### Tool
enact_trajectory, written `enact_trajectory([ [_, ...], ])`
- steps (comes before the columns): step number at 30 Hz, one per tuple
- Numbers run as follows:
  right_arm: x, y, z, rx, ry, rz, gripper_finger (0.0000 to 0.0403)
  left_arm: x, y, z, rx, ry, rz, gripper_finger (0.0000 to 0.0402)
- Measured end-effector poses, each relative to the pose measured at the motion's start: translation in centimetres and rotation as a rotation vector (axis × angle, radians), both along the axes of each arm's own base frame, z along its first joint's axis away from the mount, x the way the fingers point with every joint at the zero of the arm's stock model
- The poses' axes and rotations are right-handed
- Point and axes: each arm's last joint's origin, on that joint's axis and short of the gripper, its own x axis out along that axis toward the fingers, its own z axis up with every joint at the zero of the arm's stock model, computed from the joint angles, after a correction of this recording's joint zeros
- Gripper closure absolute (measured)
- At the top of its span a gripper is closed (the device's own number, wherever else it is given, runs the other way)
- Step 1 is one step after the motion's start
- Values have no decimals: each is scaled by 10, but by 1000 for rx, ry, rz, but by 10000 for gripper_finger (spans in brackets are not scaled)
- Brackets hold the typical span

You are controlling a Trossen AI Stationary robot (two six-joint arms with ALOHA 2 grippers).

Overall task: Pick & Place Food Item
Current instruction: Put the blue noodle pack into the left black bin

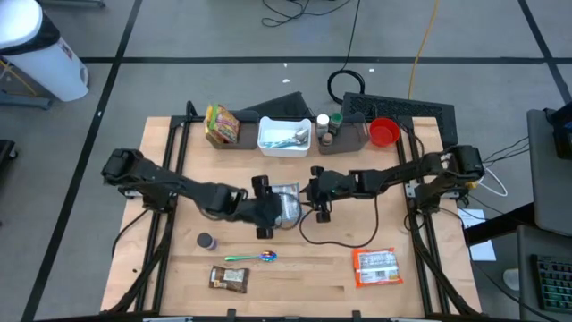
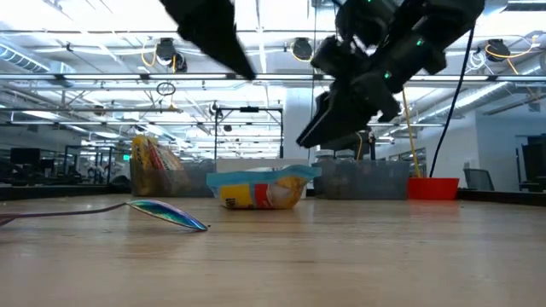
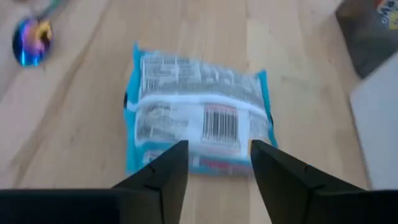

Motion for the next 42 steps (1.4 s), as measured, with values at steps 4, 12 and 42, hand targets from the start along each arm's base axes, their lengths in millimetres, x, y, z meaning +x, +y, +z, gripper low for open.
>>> enact_trajectory([
  [4,-11,13,13,-75,19,-22,223,0,-17,7,56,-103,33,158],
  [12,-53,46,-10,-71,-184,-49,222,18,-33,-19,75,-136,60,158],
  [42,-114,23,-35,77,-599,-214,231,66,-68,-91,165,258,250,158],
])
